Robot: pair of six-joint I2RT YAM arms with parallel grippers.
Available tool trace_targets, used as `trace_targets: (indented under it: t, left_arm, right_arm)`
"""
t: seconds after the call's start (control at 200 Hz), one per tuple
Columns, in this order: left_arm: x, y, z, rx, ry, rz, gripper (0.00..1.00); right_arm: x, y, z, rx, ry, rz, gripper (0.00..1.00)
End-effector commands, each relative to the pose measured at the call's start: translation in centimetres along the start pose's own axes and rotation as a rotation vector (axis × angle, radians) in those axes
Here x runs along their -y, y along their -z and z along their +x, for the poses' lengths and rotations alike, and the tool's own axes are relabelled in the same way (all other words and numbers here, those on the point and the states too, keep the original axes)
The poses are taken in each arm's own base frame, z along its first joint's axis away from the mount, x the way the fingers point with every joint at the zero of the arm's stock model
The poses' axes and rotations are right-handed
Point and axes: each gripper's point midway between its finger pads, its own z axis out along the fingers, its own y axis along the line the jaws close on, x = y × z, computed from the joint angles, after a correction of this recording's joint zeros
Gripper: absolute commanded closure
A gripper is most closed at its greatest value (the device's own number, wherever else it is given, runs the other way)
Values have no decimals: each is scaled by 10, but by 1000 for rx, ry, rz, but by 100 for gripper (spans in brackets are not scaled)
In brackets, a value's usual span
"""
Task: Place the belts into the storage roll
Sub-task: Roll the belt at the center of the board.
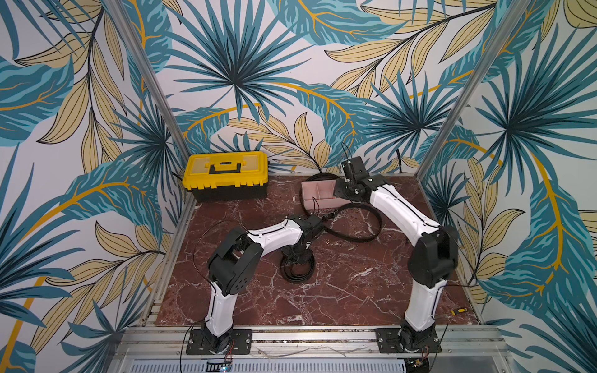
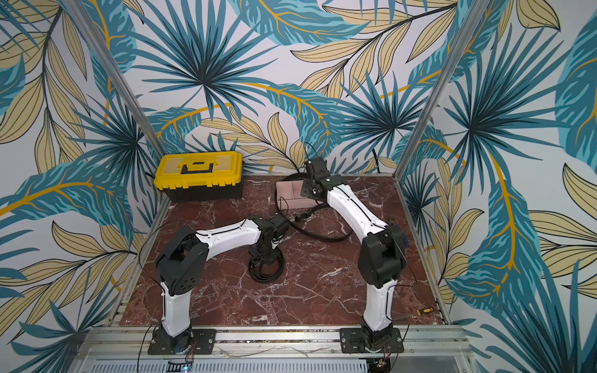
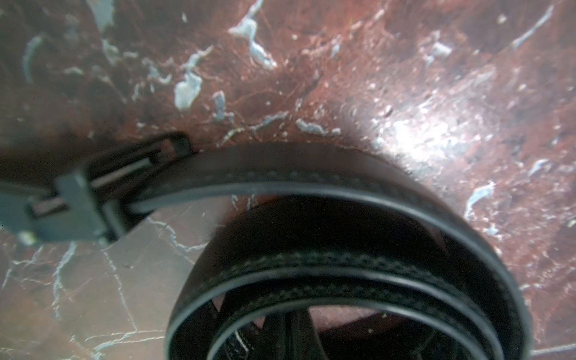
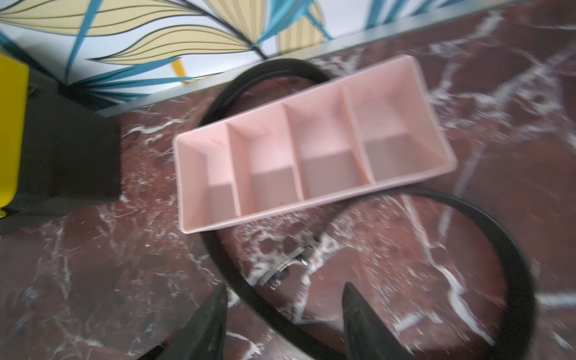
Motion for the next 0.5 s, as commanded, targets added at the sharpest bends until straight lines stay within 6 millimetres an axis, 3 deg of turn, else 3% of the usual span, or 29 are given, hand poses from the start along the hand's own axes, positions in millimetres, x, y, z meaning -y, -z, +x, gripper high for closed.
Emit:
trace_targets:
  t: [0.0,0.12,0.25,0.496]
  left_arm:
    - [-3,-7,-10,49,1,-23,100]
    - [-7,-4,-12,57,1,-21,100]
    - [-12,-5,-13,59,3,-25,100]
    - [-25,-7,-11,62,48,-15,100]
  right_arm:
    - [14,2,51,-55,-117,8,43]
    - [-8,1,120,-257,-72,-104,44]
    - [-44,1,177,-418,-17,-242,44]
    - [-84,-6,219,-515,72,-372,45]
